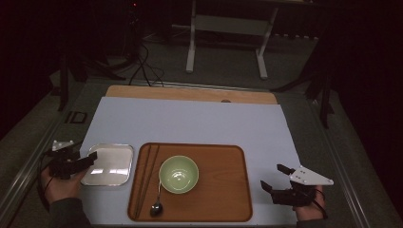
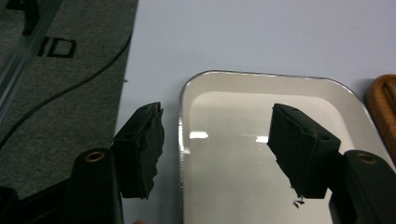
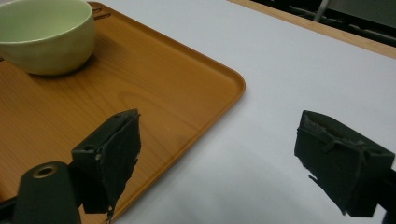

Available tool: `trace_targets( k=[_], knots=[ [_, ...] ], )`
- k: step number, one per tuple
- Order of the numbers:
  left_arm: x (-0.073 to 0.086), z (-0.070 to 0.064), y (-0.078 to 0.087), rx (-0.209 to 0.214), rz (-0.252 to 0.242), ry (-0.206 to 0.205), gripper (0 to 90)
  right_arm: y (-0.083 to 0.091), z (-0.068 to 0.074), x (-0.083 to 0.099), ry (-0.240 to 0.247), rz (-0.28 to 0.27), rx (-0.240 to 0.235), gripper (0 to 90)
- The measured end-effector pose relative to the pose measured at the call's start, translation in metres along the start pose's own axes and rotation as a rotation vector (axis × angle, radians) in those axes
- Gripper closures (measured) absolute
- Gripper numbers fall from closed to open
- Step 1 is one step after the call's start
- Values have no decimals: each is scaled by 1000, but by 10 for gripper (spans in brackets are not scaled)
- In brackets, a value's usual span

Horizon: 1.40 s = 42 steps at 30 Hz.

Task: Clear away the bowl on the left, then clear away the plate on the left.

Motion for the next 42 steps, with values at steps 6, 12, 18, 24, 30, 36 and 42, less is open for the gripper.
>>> trace_targets(
  k=[6,12,18,24,30,36,42],
  knots=[
    [3,6,-1,-40,17,0,351,0,0,0,0,-1,1,144],
    [6,11,-3,-55,36,0,363,0,0,0,0,0,0,144],
    [8,14,-4,-68,46,-1,362,0,0,0,1,-1,-1,144],
    [12,16,-8,-68,76,-2,379,0,0,0,0,0,-1,144],
    [16,17,-11,-45,108,13,466,1,0,0,0,-2,-1,144],
    [20,16,-15,-53,157,11,582,1,0,0,0,-2,-2,144],
    [21,20,-13,-33,154,65,687,0,1,0,1,2,-3,144]
  ],
)
Point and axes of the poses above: each handheld gripper's, and its own axes: y roughly backward along the jaws, x roughly out of its underside, z roughly to its left, the point moved 5 cm from there along -y, roughly forward along the jaws, and after that the axes turned 3 degrees about -z, right-handed, at the moved point
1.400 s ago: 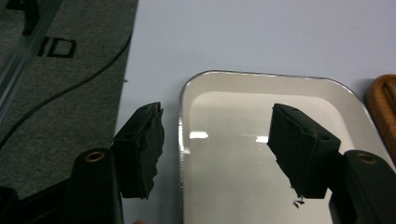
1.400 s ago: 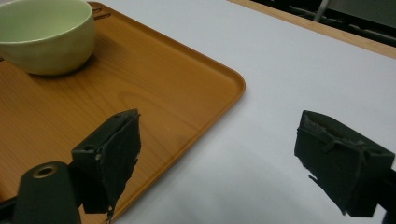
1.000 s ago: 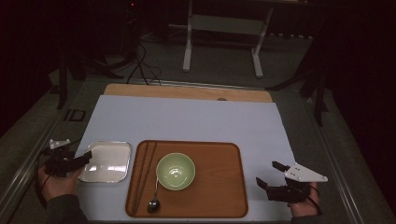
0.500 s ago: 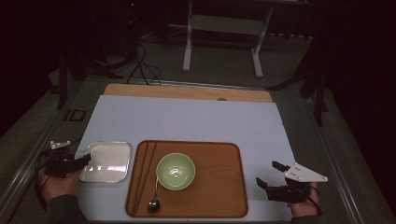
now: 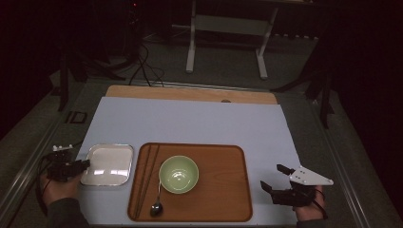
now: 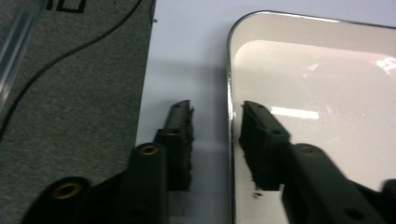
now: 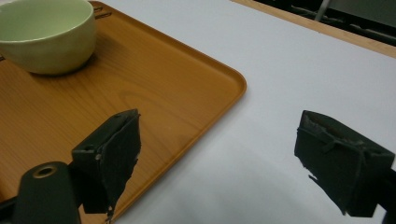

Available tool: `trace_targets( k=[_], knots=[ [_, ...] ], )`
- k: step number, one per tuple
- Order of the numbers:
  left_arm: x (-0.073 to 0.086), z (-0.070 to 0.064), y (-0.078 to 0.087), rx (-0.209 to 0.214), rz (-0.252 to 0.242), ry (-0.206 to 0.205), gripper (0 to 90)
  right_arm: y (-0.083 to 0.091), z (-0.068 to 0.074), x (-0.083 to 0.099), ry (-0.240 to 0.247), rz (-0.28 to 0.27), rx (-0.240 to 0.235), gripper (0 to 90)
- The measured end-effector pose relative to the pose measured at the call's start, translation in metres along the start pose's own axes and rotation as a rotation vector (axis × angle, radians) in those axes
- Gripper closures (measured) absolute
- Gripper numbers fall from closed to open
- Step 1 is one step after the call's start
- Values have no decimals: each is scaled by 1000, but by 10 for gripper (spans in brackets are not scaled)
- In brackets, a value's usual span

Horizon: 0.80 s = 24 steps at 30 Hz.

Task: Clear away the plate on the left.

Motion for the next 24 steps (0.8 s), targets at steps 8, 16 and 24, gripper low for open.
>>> trace_targets(
  k=[8,16,24],
  knots=[
    [1,-2,2,69,19,19,864,-1,0,0,-1,2,1,144],
    [4,5,3,153,20,120,892,-1,0,0,-4,1,0,144],
    [5,7,5,185,11,173,896,-1,0,0,-3,1,0,144]
  ],
)
Point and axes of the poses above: each handheld gripper's, and its own axes: y roughly backward along the jaws, x roughly out of its underside, z roughly to its left, the point moved 5 cm from there along -y, roughly forward along the jaws, and after that the axes turned 3 degrees about -z, right-handed, at the moved point
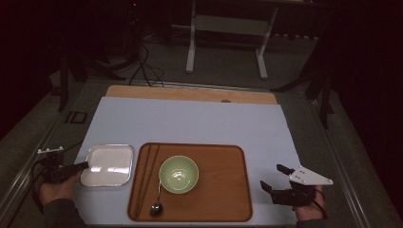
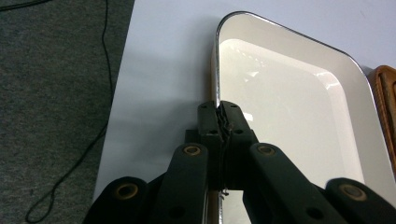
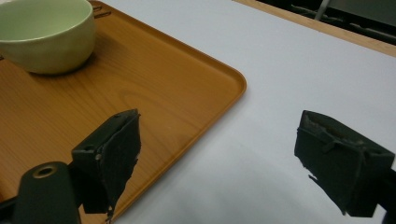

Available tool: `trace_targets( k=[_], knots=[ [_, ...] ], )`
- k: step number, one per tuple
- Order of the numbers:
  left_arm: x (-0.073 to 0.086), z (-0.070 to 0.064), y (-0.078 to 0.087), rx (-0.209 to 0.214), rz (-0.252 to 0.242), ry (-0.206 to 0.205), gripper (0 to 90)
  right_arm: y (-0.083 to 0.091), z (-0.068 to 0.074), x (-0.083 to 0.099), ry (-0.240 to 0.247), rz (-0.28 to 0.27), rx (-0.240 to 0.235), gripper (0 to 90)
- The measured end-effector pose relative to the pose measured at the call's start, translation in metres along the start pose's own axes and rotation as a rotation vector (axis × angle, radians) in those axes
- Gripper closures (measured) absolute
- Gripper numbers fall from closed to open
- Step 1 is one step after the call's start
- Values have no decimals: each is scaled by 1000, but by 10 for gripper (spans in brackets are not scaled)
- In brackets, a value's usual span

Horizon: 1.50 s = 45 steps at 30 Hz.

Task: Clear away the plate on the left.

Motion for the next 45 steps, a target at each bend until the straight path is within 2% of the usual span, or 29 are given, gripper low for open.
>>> trace_targets(
  k=[5,14,18,20,25,29,32,45],
  knots=[
    [-2,-2,2,-12,-15,-2,896,0,0,0,0,0,1,144],
    [-6,-10,8,19,-58,7,896,0,0,0,2,1,0,144],
    [-13,-20,19,49,-101,-2,896,0,0,0,-4,-1,0,144],
    [-14,-22,21,54,-108,-4,896,0,-1,0,-2,2,0,144],
    [-20,-35,32,129,-149,9,896,1,-1,0,-2,0,1,143],
    [-25,-49,38,143,-166,-33,895,2,-2,0,-6,-5,4,144],
    [-29,-60,40,172,-175,-53,896,2,-2,0,-7,-4,5,144],
    [-56,-119,48,261,-186,-205,895,2,-2,0,-7,-4,7,144]
  ],
)
Point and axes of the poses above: each handheld gripper's, and its own axes: y roughly backward along the jaws, x roughly out of its underside, z roughly to its left, the point moved 5 cm from there along -y, roughly forward along the jaws, and after that the axes turned 3 degrees about -z, right-handed, at the moved point
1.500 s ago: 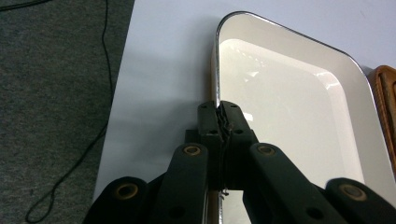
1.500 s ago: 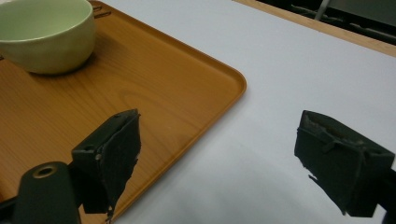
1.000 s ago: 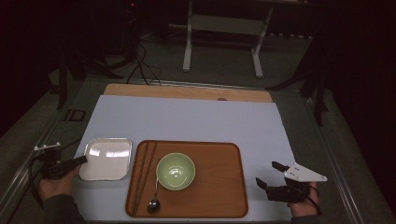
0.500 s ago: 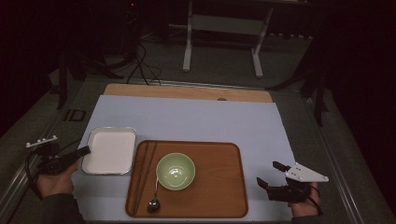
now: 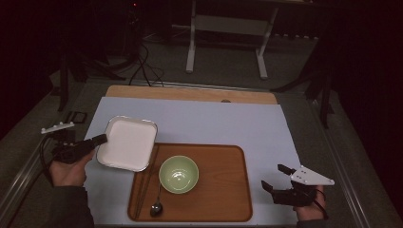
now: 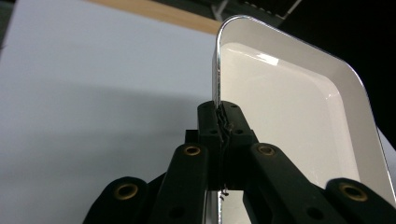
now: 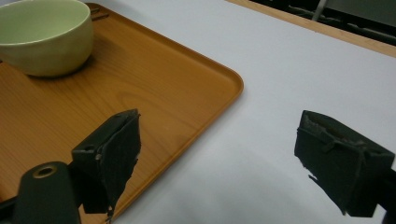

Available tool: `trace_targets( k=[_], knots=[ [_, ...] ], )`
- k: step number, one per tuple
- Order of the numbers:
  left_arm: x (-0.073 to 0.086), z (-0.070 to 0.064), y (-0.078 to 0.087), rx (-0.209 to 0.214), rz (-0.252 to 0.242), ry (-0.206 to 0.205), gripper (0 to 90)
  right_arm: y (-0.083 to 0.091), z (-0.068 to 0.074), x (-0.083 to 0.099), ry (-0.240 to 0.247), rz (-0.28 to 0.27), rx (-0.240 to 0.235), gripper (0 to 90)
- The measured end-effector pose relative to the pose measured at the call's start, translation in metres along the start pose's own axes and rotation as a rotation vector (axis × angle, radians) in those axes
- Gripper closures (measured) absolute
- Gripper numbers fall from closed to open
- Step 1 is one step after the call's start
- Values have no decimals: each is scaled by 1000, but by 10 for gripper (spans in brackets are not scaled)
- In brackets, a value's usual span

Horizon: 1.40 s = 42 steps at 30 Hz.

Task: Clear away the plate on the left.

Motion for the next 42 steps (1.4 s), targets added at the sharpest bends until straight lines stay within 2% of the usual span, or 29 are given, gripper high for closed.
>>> trace_targets(
  k=[3,4,6,16,17,18,34,42],
  knots=[
    [-6,-12,-5,26,5,-43,895,-1,0,0,-2,0,-2,144],
    [-6,-12,-5,26,5,-43,895,-1,0,0,-2,0,-2,144],
    [-12,-24,-11,39,17,-83,895,0,0,0,0,-3,-2,144],
    [-25,-64,-37,97,72,-194,895,1,0,-1,-1,-7,-1,144],
    [-25,-64,-37,97,72,-194,895,1,0,-1,-1,-7,-1,144],
    [-27,-72,-43,106,83,-218,895,1,0,-1,0,-7,-1,144],
    [-30,-115,-79,186,123,-365,895,1,-1,-1,-1,-8,-2,144],
    [-26,-135,-96,196,178,-429,895,1,-1,-1,-3,-10,2,144]
  ],
)
Point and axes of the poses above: each handheld gripper's, and its own axes: y roughly backward along the jaws, x roughly out of its underside, z roughly to its left, the point moved 5 cm from there along -y, roughly forward along the jaws, and after that the axes turned 3 degrees about -z, right-handed, at the moved point
